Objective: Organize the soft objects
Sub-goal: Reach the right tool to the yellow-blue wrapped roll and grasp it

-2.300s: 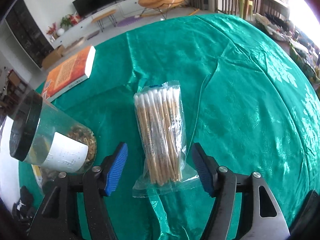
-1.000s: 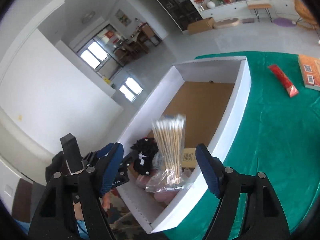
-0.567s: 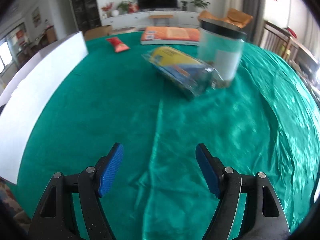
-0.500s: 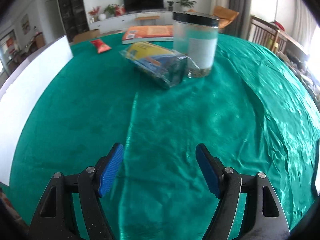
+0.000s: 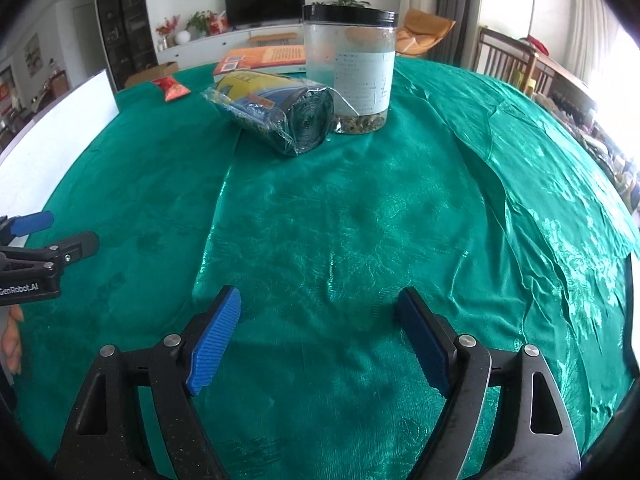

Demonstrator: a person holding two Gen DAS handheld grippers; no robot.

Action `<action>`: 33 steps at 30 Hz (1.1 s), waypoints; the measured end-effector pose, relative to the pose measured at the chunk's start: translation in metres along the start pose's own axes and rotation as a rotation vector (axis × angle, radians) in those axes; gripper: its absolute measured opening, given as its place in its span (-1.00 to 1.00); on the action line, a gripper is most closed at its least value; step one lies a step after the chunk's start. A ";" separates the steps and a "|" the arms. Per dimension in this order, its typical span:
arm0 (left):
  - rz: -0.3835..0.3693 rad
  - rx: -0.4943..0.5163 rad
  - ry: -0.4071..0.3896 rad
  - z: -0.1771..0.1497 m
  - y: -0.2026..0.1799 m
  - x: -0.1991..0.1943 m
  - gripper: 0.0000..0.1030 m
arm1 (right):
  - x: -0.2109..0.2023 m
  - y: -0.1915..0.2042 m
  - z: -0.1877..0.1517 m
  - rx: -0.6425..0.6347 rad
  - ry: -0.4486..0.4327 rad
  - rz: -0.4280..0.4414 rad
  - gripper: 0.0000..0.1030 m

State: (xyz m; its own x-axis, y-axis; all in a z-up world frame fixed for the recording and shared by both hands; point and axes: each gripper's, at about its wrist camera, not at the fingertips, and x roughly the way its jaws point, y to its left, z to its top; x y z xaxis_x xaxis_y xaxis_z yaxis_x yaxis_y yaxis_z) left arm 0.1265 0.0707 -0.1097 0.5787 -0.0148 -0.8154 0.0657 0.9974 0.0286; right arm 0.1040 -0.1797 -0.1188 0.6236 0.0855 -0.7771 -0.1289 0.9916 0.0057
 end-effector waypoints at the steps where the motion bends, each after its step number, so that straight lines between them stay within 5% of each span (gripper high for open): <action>1: -0.016 -0.021 0.002 -0.001 0.003 0.002 1.00 | 0.000 0.000 0.000 -0.001 0.000 0.000 0.62; 23: -0.016 -0.036 -0.006 0.000 0.004 0.004 1.00 | 0.004 0.005 0.009 -0.034 0.048 -0.006 0.69; 28: -0.016 -0.036 -0.006 0.000 0.004 0.004 1.00 | -0.009 0.064 0.069 -0.403 -0.077 -0.135 0.66; 33: -0.016 -0.036 -0.006 0.000 0.005 0.004 1.00 | 0.047 0.123 0.116 -0.798 -0.039 -0.351 0.63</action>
State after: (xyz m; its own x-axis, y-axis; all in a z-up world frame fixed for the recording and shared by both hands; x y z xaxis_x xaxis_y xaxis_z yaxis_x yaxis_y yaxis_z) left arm 0.1291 0.0752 -0.1129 0.5825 -0.0308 -0.8122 0.0454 0.9990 -0.0054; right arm 0.2068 -0.0422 -0.0817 0.7528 -0.1940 -0.6291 -0.4168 0.5991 -0.6836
